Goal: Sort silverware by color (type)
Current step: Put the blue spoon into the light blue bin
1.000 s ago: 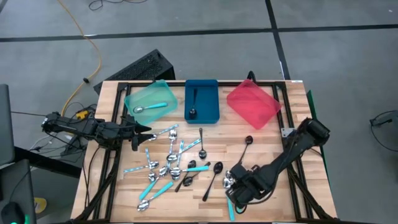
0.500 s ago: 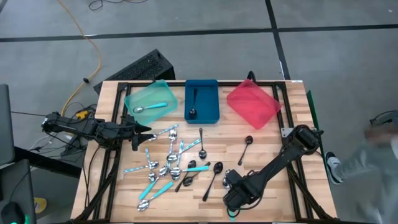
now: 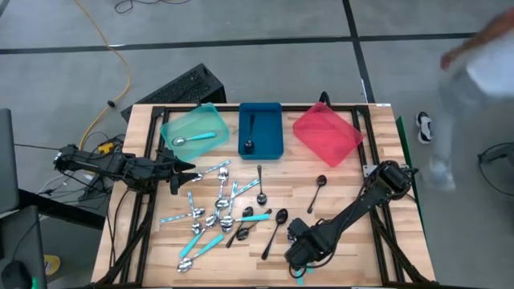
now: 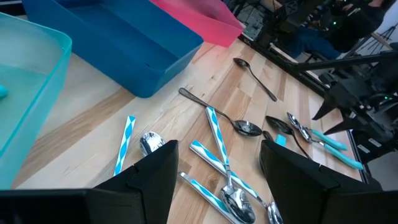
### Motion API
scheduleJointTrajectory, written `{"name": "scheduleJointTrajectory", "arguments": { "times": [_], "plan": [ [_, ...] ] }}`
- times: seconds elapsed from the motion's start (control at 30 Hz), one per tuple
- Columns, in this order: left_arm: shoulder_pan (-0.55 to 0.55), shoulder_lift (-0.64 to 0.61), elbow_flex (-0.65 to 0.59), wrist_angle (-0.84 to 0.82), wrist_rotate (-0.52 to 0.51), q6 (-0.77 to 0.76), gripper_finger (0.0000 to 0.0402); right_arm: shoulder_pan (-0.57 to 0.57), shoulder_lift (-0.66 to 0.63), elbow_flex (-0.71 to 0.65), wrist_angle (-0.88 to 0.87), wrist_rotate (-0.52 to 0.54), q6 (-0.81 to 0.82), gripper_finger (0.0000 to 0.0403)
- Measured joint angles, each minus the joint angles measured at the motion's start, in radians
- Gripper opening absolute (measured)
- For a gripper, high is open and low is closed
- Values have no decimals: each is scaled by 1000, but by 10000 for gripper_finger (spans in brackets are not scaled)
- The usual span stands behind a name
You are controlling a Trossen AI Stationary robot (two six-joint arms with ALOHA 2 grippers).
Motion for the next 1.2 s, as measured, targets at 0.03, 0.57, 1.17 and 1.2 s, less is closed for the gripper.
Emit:
{"name": "scheduleJointTrajectory", "arguments": {
  "times": [0.03, 0.57, 1.17, 1.2],
  "plan": [
    [0, 0, 0, 0, 0, 0, 216, 0, 0, 0, 0, 9, 0, 226],
    [0, 0, 0, 0, 0, -4, 216, -7, -9, -139, 158, -10, 4, 202],
    [0, 0, 0, -2, 0, -11, 216, -87, -32, -146, 86, -56, -49, 59],
    [0, 0, 0, -2, 0, -10, 216, -97, -38, -148, 74, -52, -60, 59]
  ]
}}
